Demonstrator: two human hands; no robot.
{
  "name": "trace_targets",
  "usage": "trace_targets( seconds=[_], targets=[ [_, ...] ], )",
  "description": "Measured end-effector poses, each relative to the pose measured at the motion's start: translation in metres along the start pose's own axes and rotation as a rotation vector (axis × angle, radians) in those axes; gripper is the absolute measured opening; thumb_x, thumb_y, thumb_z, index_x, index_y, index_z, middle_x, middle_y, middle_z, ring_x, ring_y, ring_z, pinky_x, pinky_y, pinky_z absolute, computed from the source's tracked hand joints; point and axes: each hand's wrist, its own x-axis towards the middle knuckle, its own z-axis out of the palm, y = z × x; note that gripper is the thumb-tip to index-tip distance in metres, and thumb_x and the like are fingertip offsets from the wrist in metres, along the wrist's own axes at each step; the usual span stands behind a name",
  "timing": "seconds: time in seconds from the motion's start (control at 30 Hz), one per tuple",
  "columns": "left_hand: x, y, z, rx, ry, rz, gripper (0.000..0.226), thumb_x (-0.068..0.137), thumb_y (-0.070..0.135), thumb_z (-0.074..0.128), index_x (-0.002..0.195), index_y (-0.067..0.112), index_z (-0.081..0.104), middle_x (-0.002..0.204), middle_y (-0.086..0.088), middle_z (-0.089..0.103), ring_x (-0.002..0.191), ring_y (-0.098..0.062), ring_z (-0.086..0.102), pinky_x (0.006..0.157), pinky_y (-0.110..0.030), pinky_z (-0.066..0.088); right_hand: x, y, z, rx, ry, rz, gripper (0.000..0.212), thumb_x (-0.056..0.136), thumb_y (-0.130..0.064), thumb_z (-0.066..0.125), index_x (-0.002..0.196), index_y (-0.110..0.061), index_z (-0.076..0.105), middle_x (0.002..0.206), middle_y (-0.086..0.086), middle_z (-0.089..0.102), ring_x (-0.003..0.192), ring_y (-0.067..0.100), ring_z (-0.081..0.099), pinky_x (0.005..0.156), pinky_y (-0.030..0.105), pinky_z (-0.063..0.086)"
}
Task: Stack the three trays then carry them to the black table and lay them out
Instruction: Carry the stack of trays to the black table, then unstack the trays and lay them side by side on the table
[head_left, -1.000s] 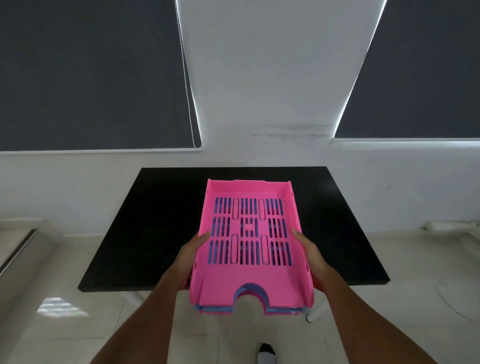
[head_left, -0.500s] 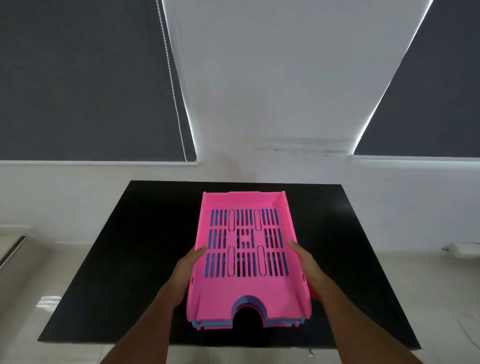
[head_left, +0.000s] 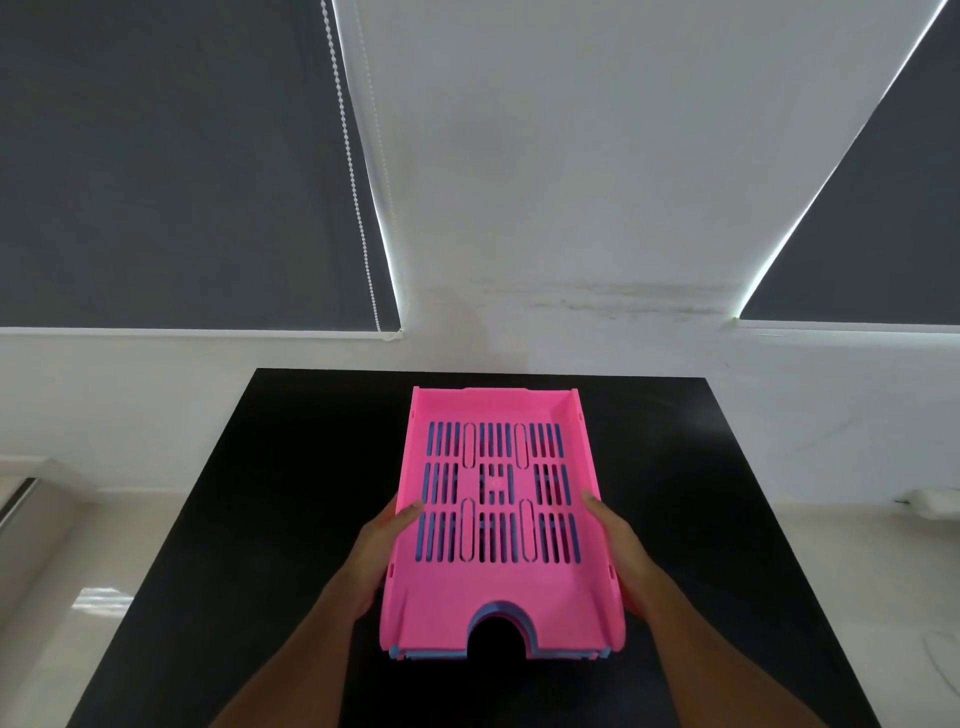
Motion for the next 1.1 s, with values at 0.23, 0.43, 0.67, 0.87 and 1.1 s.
trace_targets(
  seconds=[0.23, 0.43, 0.67, 0.87, 1.1],
  targets=[
    [0.003, 0.010, -0.002, 0.111, -0.001, 0.001, 0.036, 0.096, 0.032, 0.057, 0.131, 0.021, 0.056, 0.112, -0.019, 0.073, 0.100, -0.037, 0.073, 0.092, -0.058, 0.055, -0.006, -0.002, 0.002, -0.117, 0.091, -0.043, 0.037, 0.099, -0.040, 0.053, 0.122, -0.015, 0.066, 0.109, 0.015, 0.076, 0.101, 0.034, 0.074, 0.095, 0.056, 0.055],
    [0.001, 0.024, 0.006, 0.523, 0.338, 0.244, 0.031, 0.091, 0.024, 0.068, 0.120, 0.020, 0.058, 0.102, -0.002, 0.070, 0.082, -0.014, 0.074, 0.067, -0.029, 0.058, -0.009, -0.012, 0.010, -0.679, 0.480, -0.306, 0.041, 0.090, -0.030, 0.069, 0.128, -0.018, 0.059, 0.096, -0.009, 0.066, 0.078, 0.001, 0.066, 0.058, 0.017, 0.048],
    [-0.011, 0.019, 0.006, 0.744, 0.383, 0.370, 0.017, 0.092, 0.022, 0.066, 0.109, 0.020, 0.064, 0.094, 0.004, 0.067, 0.077, -0.008, 0.070, 0.063, -0.019, 0.053, -0.016, -0.014, 0.019, -0.838, 0.525, -0.427, 0.017, 0.095, -0.023, 0.061, 0.112, -0.021, 0.064, 0.087, -0.008, 0.068, 0.072, 0.003, 0.070, 0.057, 0.015, 0.051],
    [-0.023, 0.018, 0.011, 0.722, 0.454, 0.455, 0.009, 0.094, 0.019, 0.063, 0.102, 0.017, 0.067, 0.096, 0.000, 0.065, 0.075, -0.010, 0.070, 0.062, -0.016, 0.052, -0.031, -0.012, 0.030, -0.847, 0.557, -0.508, 0.011, 0.098, -0.019, 0.057, 0.091, -0.020, 0.065, 0.083, -0.001, 0.069, 0.067, 0.006, 0.071, 0.052, 0.014, 0.051],
    [-0.042, 0.044, -0.018, 0.622, 0.547, 0.549, 0.017, 0.095, 0.017, 0.062, 0.108, 0.010, 0.070, 0.096, -0.005, 0.071, 0.078, -0.012, 0.072, 0.065, -0.017, 0.053, -0.032, -0.032, 0.071, -0.815, 0.540, -0.624, 0.023, 0.098, -0.017, 0.054, 0.079, -0.014, 0.067, 0.074, 0.003, 0.068, 0.061, 0.013, 0.071, 0.053, 0.021, 0.058]
  ],
)
